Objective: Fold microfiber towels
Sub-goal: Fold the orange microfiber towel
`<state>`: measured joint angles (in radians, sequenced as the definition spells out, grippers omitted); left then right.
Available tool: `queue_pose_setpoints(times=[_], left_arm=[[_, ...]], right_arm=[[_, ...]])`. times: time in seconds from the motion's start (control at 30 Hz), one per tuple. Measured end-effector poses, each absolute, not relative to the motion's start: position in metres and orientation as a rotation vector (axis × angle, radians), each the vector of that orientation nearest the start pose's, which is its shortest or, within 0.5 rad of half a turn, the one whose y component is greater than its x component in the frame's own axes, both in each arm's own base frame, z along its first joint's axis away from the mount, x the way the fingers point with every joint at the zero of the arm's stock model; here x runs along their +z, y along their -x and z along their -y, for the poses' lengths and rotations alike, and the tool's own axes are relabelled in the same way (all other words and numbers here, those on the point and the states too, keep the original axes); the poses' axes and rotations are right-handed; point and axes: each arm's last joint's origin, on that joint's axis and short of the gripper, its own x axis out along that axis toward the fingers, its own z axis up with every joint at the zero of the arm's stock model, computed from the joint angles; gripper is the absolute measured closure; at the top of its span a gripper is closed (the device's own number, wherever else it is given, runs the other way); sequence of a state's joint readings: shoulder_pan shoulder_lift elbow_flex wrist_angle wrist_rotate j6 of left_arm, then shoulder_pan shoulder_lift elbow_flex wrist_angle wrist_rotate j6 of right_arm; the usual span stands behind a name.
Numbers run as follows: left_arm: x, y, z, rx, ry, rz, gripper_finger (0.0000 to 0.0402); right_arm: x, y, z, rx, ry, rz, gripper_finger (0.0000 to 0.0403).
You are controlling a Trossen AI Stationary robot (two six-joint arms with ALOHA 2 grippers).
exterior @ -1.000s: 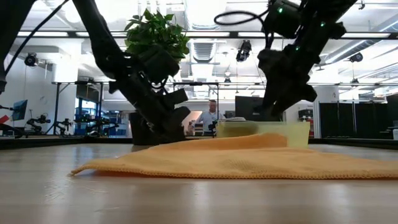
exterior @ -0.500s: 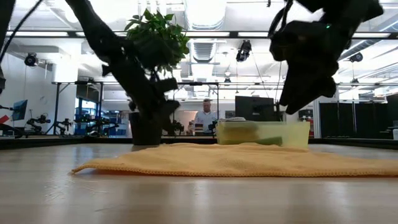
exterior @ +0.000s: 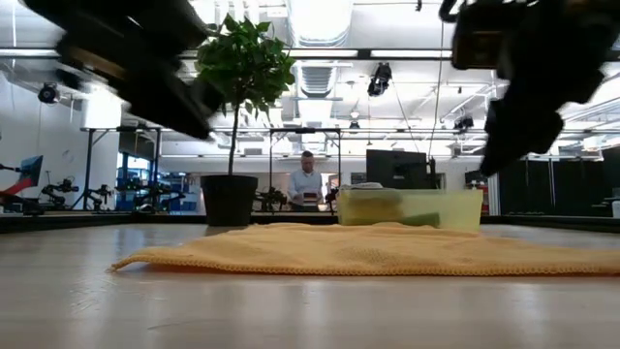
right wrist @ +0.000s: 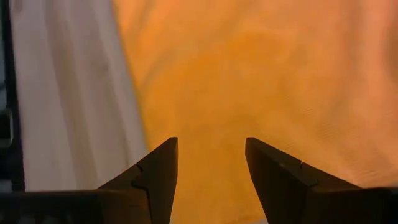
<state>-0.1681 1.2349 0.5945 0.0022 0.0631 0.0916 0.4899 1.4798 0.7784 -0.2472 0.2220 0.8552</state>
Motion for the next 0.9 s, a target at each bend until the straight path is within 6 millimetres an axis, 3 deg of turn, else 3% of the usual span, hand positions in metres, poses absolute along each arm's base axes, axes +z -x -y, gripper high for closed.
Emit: queue_pose_setpoints(times=[0.17,0.27,0.43,0.73,0.9], left_arm=[[0.204,-0.217,0.105,-0.401,-0.230,-0.537,0.0402],[0.205,-0.216,0.127,-0.346,-0.192,-0.547,0.0399],[0.196,-0.227,0.141,-0.268,-0.157,-0.602,0.0360],[0.170,-0.266,0.165,-0.245,-0.199,-0.704,0.0240],[0.158,-0.278,0.173,-0.230,-0.191,-0.742,0.0211]], right_arm=[[0.164,-0.240,-0.146,-0.043,-0.311,-0.973,0.0220],[0.157,-0.235,-0.156,0.041,-0.196,-1.008,0.0220],[0.150,-0.231,-0.169,0.139,-0.062,-1.011,0.0220],[0.141,-0.231,-0.175,0.198,0.047,-1.021,0.0220],[0.127,-0.233,-0.179,0.226,0.076,-1.039,0.0220]])
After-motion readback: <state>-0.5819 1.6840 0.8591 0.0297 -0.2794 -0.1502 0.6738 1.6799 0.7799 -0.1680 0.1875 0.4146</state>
